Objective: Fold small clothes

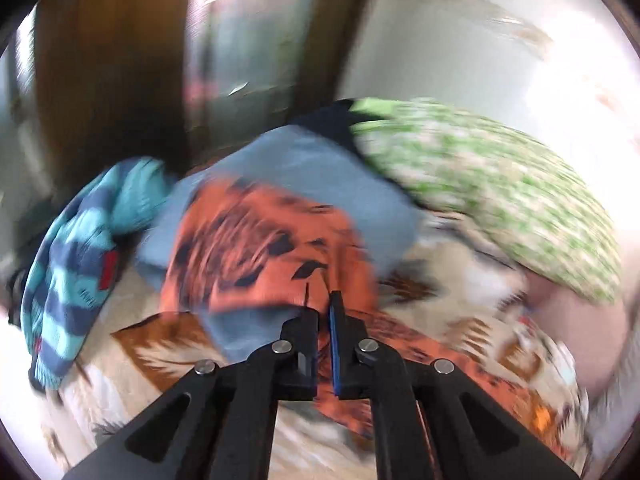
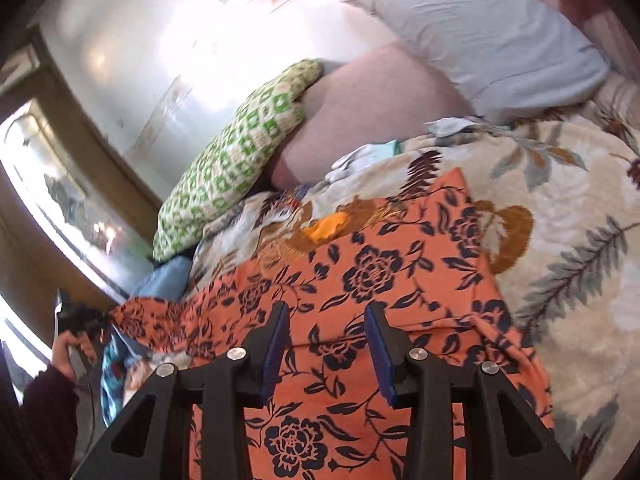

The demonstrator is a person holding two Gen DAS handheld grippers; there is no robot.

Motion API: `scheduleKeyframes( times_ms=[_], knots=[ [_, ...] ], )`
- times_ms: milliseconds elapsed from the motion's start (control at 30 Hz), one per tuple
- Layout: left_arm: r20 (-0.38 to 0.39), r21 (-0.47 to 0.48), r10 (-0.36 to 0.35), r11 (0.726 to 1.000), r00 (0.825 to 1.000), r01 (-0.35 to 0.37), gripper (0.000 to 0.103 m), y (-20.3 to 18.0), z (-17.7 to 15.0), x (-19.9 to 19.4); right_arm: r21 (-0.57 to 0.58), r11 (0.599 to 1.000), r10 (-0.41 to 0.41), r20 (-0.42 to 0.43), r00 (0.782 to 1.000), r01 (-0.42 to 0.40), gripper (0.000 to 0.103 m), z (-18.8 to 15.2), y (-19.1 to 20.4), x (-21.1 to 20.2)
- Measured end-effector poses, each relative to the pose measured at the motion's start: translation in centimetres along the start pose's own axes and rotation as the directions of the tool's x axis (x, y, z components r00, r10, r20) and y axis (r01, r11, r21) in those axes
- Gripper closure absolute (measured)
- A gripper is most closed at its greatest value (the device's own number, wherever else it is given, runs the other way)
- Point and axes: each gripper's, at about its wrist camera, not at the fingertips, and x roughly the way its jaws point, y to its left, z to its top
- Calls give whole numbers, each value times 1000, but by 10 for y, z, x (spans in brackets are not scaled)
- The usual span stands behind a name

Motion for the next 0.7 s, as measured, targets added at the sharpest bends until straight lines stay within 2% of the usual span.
scheduleKeyframes(
  times_ms=[100, 167, 267, 300, 400, 467, 533, 667, 700],
  knots=[
    [52, 156, -64, 986, 997, 55, 99, -63, -16, -37, 90, 996, 9, 21, 1000, -11, 61, 8, -24, -11],
    [69, 269, -131, 957, 989, 108, 99, -109, -34, -63, 140, 990, 1, 30, 1000, -5, 61, 12, -40, -18],
    [53, 420, -237, 886, 970, 194, 99, -183, -73, -89, 192, 981, -15, 48, 999, 5, 61, 17, -60, -28],
    [33, 473, -269, 853, 963, 222, 99, -210, -92, -95, 201, 980, -23, 55, 998, 12, 61, 18, -65, -32],
    [-43, 573, -320, 768, 946, 286, 99, -276, -149, -98, 225, 974, -43, 75, 996, 25, 61, 22, -81, -41],
    [-110, 605, -333, 726, 937, 328, 99, -314, -190, -89, 252, 967, -58, 87, 994, 35, 61, 24, -94, -47],
    [-182, 618, -326, 696, 928, 366, 99, -347, -234, -75, 288, 957, -69, 100, 993, 37, 61, 26, -108, -52],
    [-293, 654, -288, 635, 912, 411, 98, -394, -317, -52, 339, 939, -98, 120, 988, 52, 61, 30, -131, -63],
    [-333, 672, -258, 610, 907, 420, 95, -404, -338, -43, 350, 935, -105, 123, 987, 56, 61, 32, -136, -65]
  ],
)
